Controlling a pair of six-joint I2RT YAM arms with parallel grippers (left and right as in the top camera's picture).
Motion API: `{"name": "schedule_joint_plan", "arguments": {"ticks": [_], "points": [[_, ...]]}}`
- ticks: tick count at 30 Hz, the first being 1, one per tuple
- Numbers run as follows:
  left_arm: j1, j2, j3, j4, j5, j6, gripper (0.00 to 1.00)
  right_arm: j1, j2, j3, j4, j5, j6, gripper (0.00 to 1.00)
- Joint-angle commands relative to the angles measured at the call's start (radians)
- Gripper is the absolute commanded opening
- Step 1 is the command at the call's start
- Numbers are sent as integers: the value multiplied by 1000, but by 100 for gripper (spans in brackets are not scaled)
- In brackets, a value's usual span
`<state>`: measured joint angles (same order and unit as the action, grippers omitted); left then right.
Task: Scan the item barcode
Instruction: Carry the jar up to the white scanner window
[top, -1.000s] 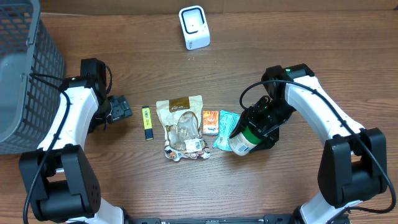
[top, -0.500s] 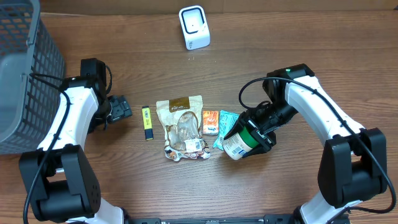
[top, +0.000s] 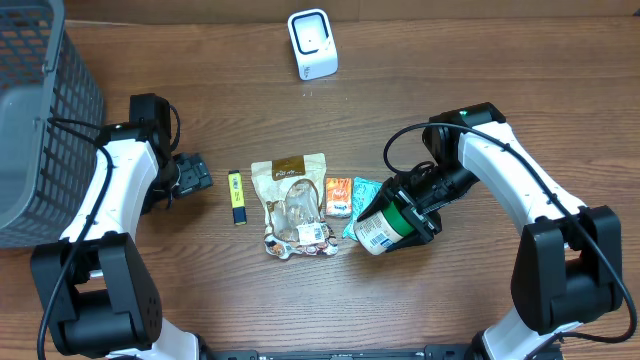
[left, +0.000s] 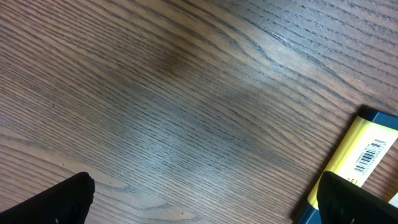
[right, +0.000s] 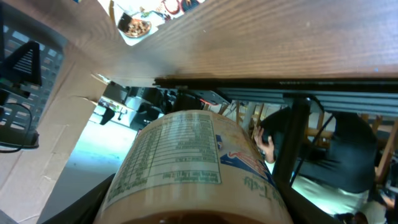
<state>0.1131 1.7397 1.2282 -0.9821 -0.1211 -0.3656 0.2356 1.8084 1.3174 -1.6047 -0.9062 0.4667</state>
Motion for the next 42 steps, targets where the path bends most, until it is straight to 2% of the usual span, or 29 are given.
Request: {"name": "schedule_joint_plan", "arguments": {"ticks": [1, 5, 7, 10, 13, 16, 17, 21, 27, 30, 33, 38, 42], "points": [[-2, 5, -3, 0, -10, 11, 100, -3, -7, 22, 55, -8, -3, 38], [-2, 5, -3, 0, -10, 11, 100, -3, -7, 22, 215, 157, -3, 35], [-2, 5, -3, 0, -10, 11, 100, -3, -7, 22, 303, 262, -3, 20], [-2, 5, -3, 0, -10, 11, 100, -3, -7, 22, 397, 375, -3, 17], [-2, 5, -3, 0, -10, 11, 100, -7, -7, 22, 483, 390, -8, 17], [-2, 5, -3, 0, -10, 11, 100, -22, -7, 33, 552, 361, -151, 16], [-2, 5, -3, 0, -10, 11, 100, -28, -7, 43, 547, 353, -153, 13], [-2, 5, -3, 0, -10, 11, 100, -41, -7, 159, 412, 369, -163, 12], [-2, 5, -3, 0, -10, 11, 100, -18, -7, 471, 120, 447, -266, 12], [-2, 5, -3, 0, -10, 11, 100, 2, -7, 603, 93, 547, -266, 12], [-2, 5, -3, 0, -10, 11, 100, 27, -7, 673, 159, 602, -267, 12], [-2, 5, -3, 0, -10, 11, 100, 71, 0, 677, 402, 715, -267, 11], [-2, 5, -3, 0, -10, 11, 100, 108, 18, 673, 601, 789, -340, 4]]}}
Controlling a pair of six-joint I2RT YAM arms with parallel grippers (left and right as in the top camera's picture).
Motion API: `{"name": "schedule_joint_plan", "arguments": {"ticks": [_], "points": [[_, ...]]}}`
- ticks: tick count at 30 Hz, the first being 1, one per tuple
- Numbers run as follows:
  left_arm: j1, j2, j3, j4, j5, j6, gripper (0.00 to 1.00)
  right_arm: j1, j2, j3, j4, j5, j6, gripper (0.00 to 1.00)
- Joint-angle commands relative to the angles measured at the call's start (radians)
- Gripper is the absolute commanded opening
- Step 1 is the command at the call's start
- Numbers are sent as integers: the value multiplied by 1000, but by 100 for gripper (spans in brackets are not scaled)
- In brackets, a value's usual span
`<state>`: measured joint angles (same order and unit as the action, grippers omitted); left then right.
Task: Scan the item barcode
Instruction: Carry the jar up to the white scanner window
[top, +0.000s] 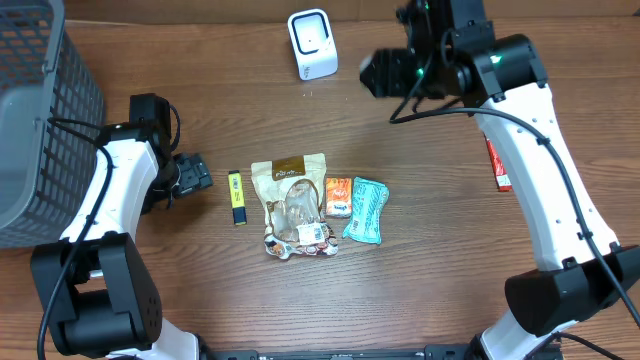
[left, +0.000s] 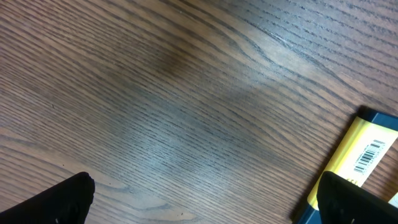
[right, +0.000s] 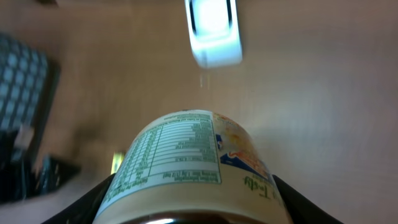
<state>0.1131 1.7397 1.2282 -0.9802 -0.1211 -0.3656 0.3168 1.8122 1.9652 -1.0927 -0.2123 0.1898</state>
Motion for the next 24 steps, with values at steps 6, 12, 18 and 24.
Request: {"name": "schedule_joint_plan", "arguments": {"ticks": [6, 12, 18, 24], "points": [[-2, 5, -3, -2, -10, 11, 100, 71, 78, 26, 338, 151, -96, 4], [-2, 5, -3, -2, -10, 11, 99, 81, 199, 26, 564, 153, -221, 4], [-2, 5, -3, -2, -10, 11, 100, 82, 334, 26, 784, 152, -220, 4], [-2, 5, -3, -2, -10, 11, 100, 82, 450, 26, 965, 206, -204, 4]]}}
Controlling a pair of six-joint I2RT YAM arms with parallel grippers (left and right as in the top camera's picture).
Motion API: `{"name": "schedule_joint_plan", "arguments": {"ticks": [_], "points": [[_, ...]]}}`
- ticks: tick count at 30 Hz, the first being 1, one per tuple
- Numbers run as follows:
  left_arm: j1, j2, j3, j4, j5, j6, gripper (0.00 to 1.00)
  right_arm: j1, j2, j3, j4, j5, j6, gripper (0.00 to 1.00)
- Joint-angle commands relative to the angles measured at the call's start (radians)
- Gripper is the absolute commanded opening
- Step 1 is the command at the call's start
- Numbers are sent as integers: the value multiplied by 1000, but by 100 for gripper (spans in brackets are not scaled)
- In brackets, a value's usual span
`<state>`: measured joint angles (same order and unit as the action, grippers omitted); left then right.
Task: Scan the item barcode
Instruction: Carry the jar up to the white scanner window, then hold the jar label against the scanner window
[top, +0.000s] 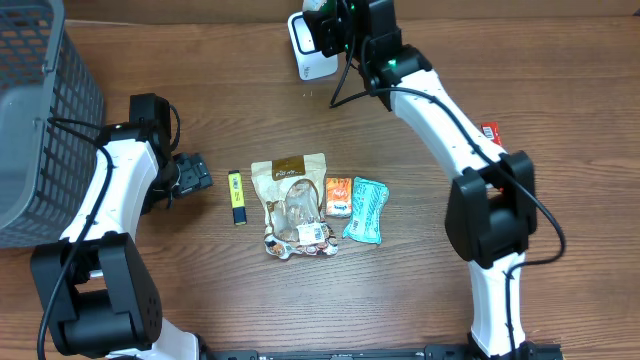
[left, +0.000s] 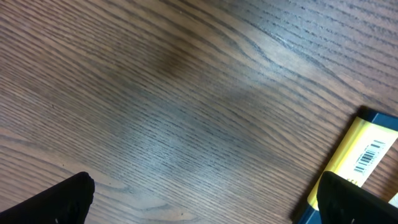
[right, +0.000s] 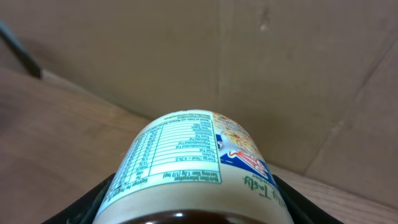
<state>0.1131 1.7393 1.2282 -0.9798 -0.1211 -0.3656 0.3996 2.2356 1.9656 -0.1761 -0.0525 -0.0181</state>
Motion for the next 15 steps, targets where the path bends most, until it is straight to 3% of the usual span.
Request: {"name": "schedule_joint_plan", "arguments": {"ticks": [1, 6, 15], "points": [[-2, 5, -3, -2, -10, 11, 100, -2, 61, 25, 103, 61, 18, 4], [-2, 5, -3, -2, -10, 11, 100, -1, 132, 25, 253, 63, 27, 4], [-2, 5, -3, -2, -10, 11, 100, 0, 232, 25, 479, 73, 196, 4]]}}
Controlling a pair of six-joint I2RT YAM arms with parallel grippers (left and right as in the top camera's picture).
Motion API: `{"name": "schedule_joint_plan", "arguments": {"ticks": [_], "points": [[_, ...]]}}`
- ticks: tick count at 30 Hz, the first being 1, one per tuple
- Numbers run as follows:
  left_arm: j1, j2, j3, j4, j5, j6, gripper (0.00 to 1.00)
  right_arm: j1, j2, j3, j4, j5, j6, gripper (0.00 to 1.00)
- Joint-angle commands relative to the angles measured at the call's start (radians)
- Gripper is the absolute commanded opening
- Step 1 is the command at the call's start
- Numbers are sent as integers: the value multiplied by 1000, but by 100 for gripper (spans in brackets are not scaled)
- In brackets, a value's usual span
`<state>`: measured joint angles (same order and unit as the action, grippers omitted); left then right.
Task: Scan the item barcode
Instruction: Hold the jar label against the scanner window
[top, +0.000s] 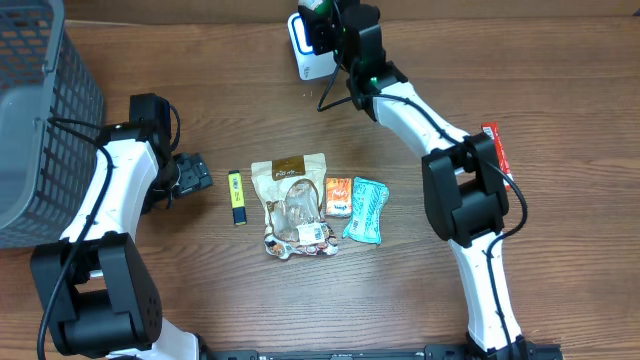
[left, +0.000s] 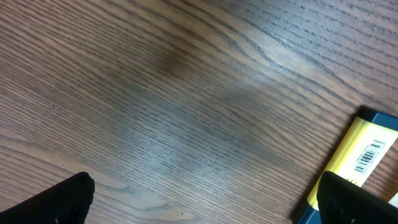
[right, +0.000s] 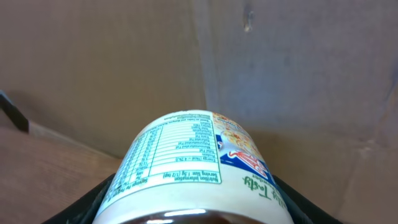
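Observation:
A jar (right: 193, 165) with a white nutrition label sits between the fingers of my right gripper (right: 193, 208), which is shut on it. Behind it that view shows only a cardboard wall. In the overhead view the right gripper (top: 335, 15) is at the table's far edge, right over the white barcode scanner (top: 311, 50). The jar (top: 318, 6) barely shows there at the top of the frame. My left gripper (top: 190, 175) is open low over the wood at the left. Its dark fingertips (left: 62, 199) have nothing between them, and a yellow box (left: 364, 155) lies beside them.
A grey mesh basket (top: 40, 120) stands at the far left. In the middle lie the yellow box (top: 236, 197), a brown snack bag (top: 293, 205), an orange packet (top: 338, 196) and a teal packet (top: 366, 210). A red item (top: 495, 155) lies at the right, partly under the arm.
My right gripper, still holding the jar over the scanner, has shifted slightly; its view now shows almost only cardboard wall and less table. The left arm has not moved.
My right gripper held the jar low over the table beside the teal packet. Then it held it high at the back, right of the scanner and facing it. Then it was over the scanner at the far edge, and it remains there. The left gripper stayed open throughout.

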<state>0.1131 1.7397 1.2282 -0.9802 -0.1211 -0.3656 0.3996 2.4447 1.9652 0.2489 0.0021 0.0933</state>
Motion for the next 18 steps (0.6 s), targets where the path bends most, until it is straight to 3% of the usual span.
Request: {"name": "schedule_joint_plan", "arguments": {"ticks": [1, 7, 18], "points": [[-2, 5, -3, -2, -10, 11, 100, 0, 32, 26, 71, 28, 103, 4], [-2, 5, -3, -2, -10, 11, 100, 0, 86, 26, 160, 34, 152, 4], [-2, 5, -3, -2, -10, 11, 100, 0, 105, 26, 169, 35, 177, 4]]}}
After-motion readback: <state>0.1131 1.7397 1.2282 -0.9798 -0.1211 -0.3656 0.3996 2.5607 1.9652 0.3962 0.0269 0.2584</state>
